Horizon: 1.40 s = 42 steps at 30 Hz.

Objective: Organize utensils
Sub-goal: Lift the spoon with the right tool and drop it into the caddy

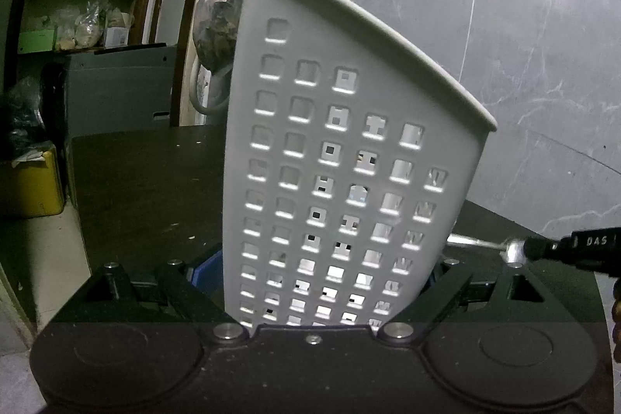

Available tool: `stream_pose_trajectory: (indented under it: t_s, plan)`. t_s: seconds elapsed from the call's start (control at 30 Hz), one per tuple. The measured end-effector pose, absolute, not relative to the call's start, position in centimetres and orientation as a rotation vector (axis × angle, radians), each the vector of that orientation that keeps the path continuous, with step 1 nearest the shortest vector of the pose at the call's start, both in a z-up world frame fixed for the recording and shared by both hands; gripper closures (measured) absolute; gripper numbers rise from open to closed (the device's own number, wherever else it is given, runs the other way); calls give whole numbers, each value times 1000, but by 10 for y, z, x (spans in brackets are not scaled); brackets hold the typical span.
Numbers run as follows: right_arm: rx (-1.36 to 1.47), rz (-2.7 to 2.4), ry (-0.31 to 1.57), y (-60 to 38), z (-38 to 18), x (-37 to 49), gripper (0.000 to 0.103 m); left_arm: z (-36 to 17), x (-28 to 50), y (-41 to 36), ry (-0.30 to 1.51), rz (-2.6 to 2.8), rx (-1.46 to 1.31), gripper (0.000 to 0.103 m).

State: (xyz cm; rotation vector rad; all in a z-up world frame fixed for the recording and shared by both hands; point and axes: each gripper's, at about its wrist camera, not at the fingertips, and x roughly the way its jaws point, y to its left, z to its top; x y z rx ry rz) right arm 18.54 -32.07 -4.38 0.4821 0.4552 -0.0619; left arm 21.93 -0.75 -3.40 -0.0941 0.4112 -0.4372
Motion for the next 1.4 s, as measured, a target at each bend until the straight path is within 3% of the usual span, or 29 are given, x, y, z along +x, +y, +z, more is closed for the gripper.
stream_pose_trajectory:
  t_s: [0.2, 0.67, 0.93, 1.4]
  plan:
    - [286, -46, 343, -301, -15, 180, 102, -35, 222, -11, 411, -435, -83, 13]
    - [-249, 204, -3, -224, 115, 160, 102, -36, 221, -14, 396, -425, -82, 17]
    - [-489, 342, 37, -171, 123, 149, 102, -37, 218, -13, 392, -425, -86, 17]
    - [-787, 488, 154, -113, 84, 172, 102, -37, 216, -12, 389, -425, -85, 19]
